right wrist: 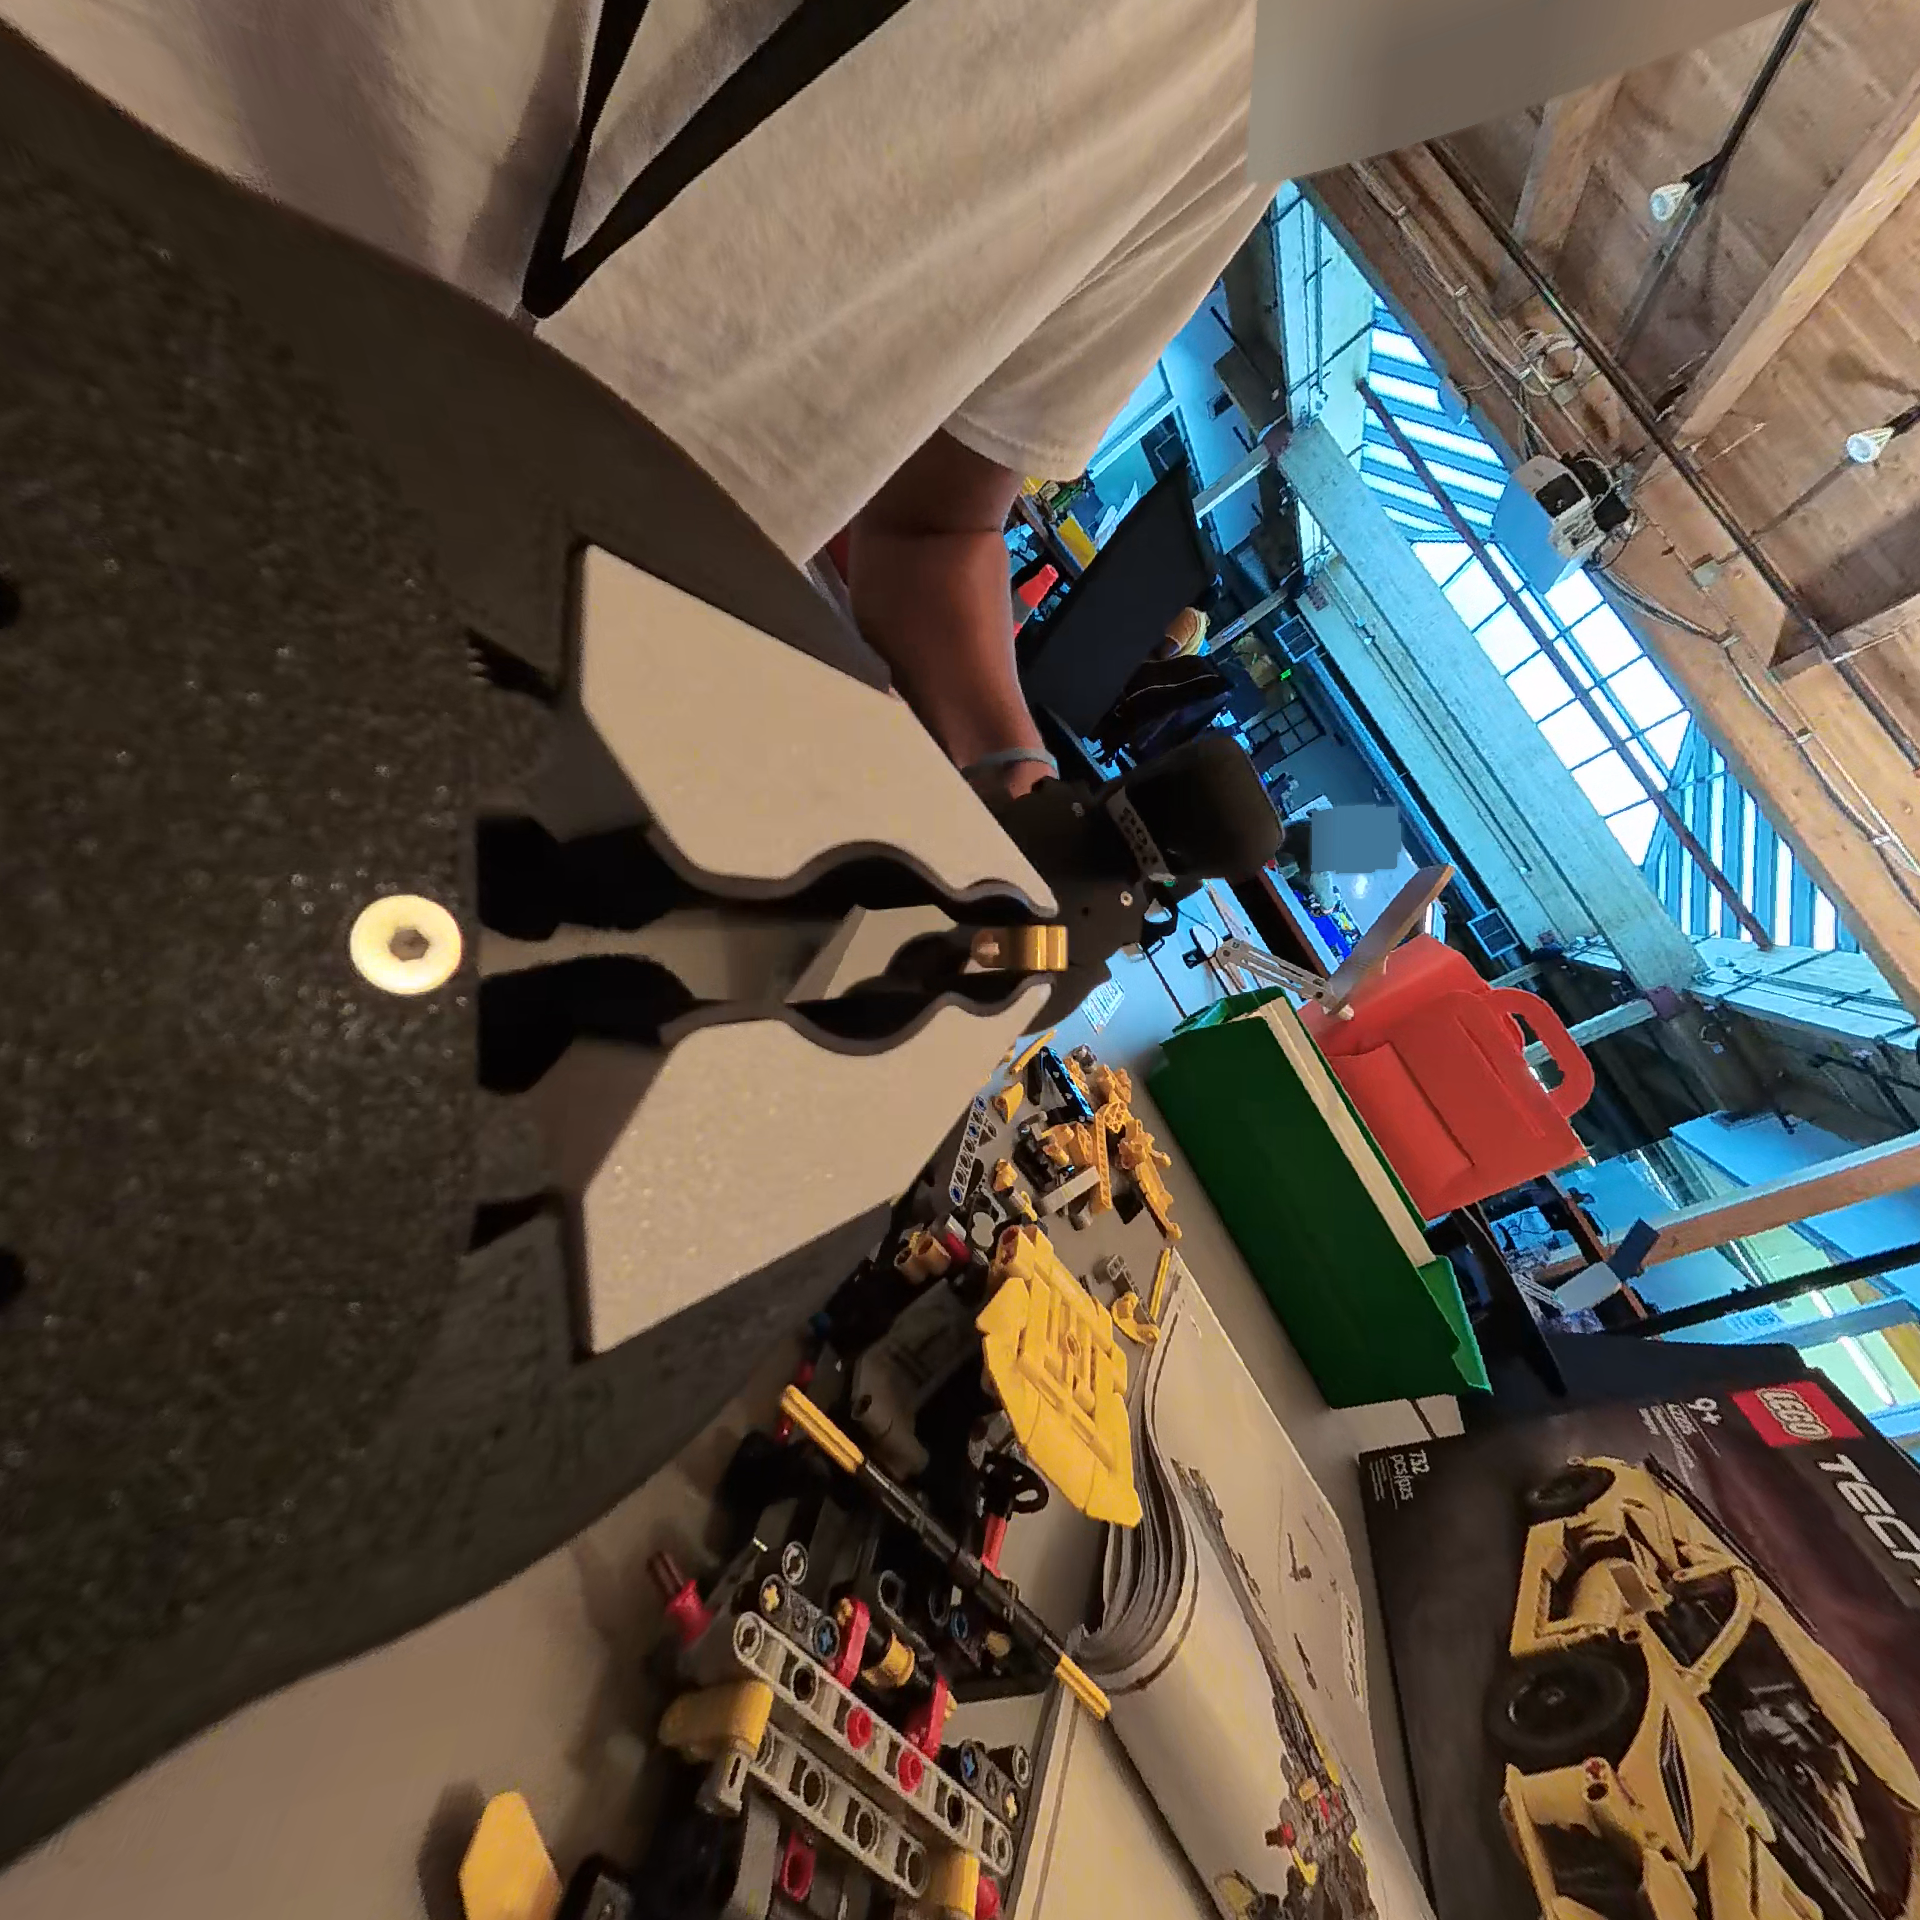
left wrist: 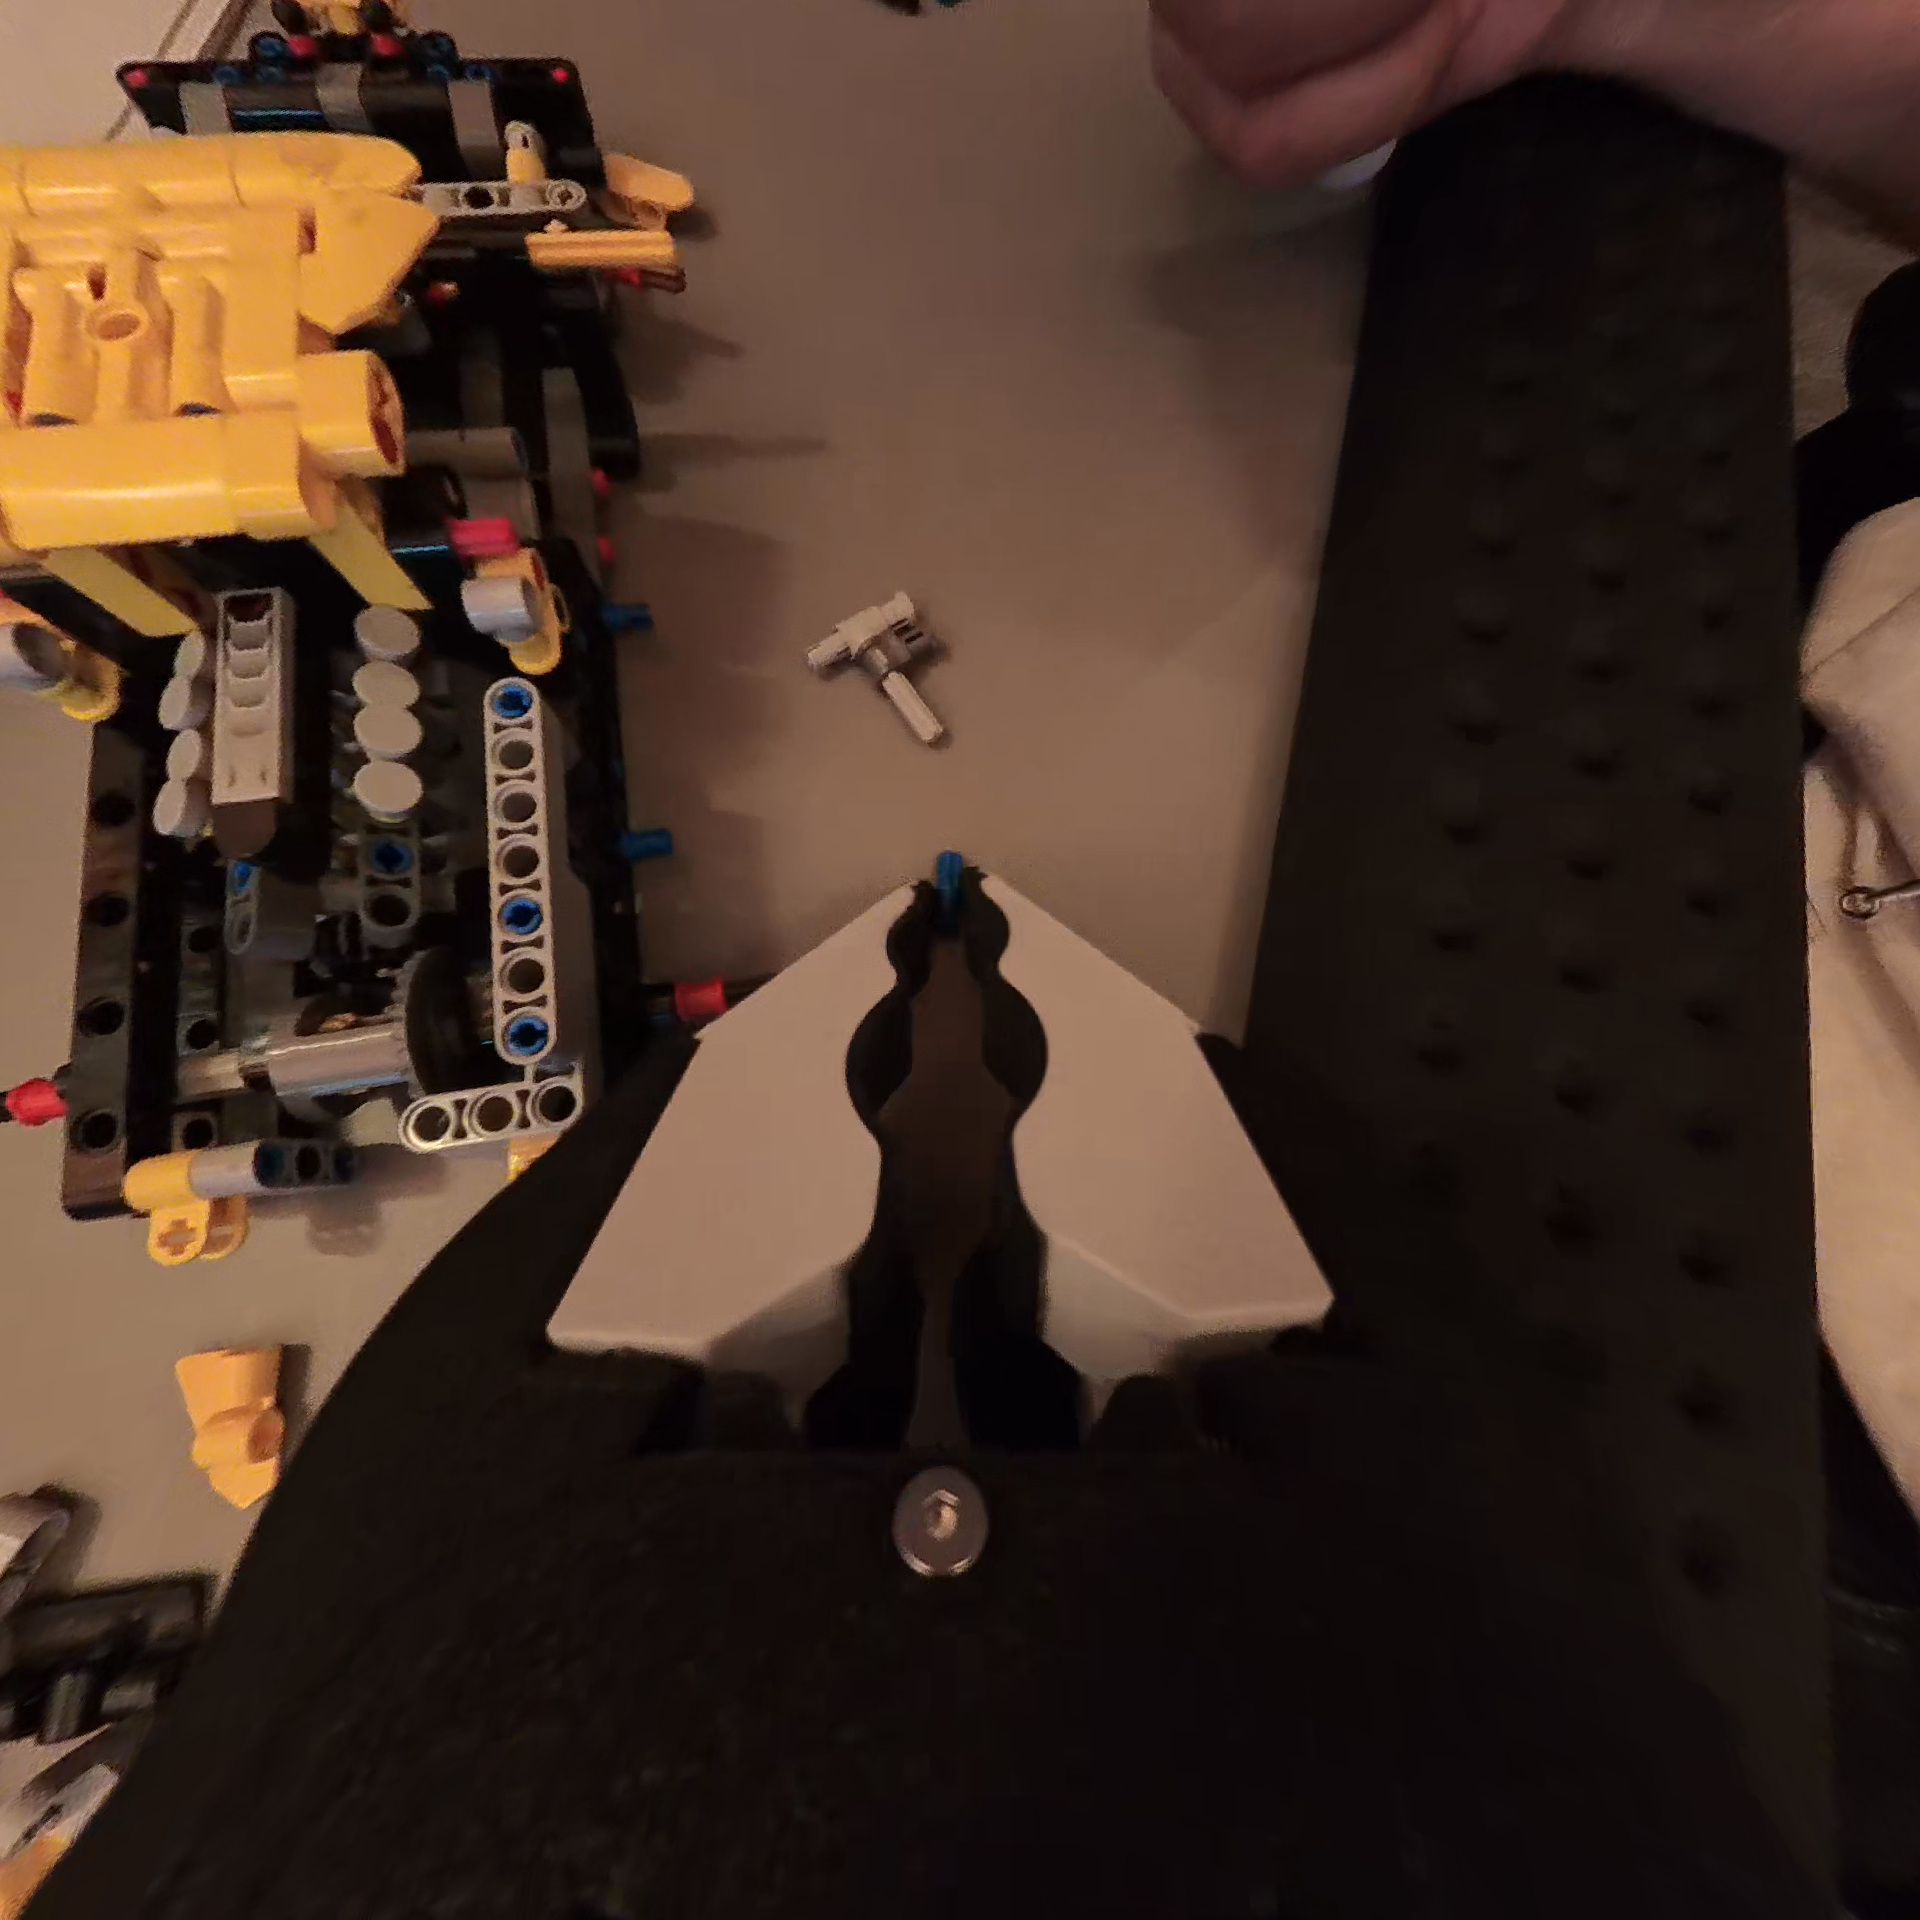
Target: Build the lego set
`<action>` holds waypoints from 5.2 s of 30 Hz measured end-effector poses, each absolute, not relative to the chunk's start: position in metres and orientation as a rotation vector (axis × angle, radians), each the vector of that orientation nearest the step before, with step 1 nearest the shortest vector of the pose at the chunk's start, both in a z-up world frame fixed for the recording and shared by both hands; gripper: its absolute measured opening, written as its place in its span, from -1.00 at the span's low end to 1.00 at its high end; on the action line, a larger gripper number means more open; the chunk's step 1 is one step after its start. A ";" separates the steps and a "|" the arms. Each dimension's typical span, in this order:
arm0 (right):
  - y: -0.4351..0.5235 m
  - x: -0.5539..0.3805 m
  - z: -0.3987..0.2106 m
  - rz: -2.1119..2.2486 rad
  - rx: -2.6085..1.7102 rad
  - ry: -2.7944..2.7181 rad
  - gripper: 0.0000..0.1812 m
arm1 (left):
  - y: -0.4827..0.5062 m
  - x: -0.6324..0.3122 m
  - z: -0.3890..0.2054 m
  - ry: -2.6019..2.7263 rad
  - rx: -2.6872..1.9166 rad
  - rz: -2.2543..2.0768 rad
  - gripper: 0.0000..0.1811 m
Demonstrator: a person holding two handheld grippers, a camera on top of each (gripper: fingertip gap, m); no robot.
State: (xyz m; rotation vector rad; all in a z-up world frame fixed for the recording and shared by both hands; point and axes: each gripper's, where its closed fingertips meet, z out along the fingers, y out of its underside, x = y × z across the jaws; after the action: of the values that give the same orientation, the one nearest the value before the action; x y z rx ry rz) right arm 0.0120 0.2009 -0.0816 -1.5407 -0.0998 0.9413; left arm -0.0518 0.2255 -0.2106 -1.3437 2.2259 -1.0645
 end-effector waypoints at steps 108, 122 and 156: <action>0.207 -0.036 -0.067 1.266 -1.495 -0.153 -0.92 | 0.200 -0.042 -0.069 2.029 -1.050 -1.475 -0.91; 0.204 -0.040 -0.065 1.292 -1.482 -0.163 -0.93 | 0.195 -0.042 -0.068 2.038 -1.037 -1.492 -0.95; 0.200 -0.040 -0.072 1.307 -1.526 -0.171 -0.93 | 0.194 -0.043 -0.073 2.039 -1.023 -1.491 -0.95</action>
State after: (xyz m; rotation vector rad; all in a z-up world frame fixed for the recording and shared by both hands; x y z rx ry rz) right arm -0.0399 0.2004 -0.0721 -1.5262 -0.1710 1.3065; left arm -0.0429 0.1936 -0.0734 -1.0227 2.0393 -1.4913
